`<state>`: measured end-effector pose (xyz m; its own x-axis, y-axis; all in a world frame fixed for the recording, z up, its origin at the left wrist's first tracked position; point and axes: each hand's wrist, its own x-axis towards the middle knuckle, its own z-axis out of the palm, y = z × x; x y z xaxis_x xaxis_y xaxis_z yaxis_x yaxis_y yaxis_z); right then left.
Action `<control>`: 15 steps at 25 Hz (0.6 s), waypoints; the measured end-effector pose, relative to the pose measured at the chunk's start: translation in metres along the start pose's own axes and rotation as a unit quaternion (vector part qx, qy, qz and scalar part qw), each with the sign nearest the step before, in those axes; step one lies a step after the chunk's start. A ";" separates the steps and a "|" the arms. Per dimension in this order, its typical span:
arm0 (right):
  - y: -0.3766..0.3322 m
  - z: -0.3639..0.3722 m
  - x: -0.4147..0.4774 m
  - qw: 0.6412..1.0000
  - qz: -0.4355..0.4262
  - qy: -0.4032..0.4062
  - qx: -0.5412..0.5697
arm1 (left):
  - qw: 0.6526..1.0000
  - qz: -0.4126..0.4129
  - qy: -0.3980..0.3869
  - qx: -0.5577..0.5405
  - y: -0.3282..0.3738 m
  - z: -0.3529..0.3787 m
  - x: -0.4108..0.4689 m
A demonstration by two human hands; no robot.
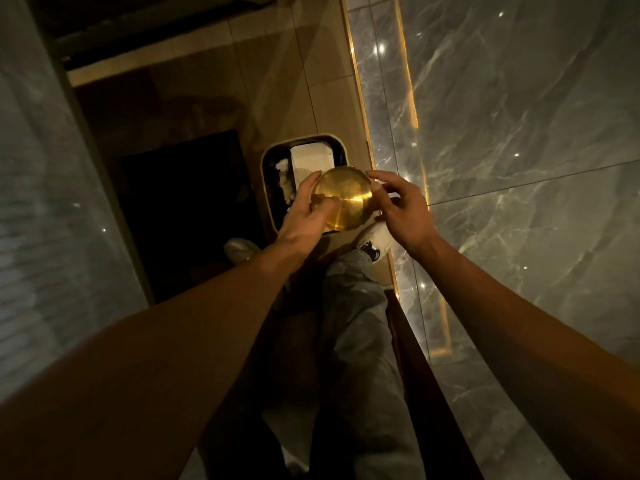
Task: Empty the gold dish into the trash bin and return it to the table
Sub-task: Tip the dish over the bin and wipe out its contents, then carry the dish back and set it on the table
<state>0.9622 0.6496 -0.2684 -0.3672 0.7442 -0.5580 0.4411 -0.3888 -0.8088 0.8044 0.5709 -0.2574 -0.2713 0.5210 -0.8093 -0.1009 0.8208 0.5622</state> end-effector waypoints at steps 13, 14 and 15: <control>-0.189 -0.037 -0.091 0.993 -0.101 -0.058 0.036 | 0.943 0.288 0.028 0.166 0.140 -0.078 -0.154; -0.208 -0.037 -0.096 0.990 -0.114 -0.081 0.023 | 0.936 0.309 0.034 0.166 0.147 -0.093 -0.163; -0.229 -0.034 -0.101 0.987 -0.127 -0.102 0.009 | 0.927 0.329 0.042 0.174 0.155 -0.110 -0.174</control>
<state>0.9265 0.6818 -0.0207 -0.6225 0.6941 -0.3615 0.3002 -0.2149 -0.9294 0.7306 0.5816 -0.0112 -0.2397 0.9275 -0.2868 0.4231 0.3657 0.8290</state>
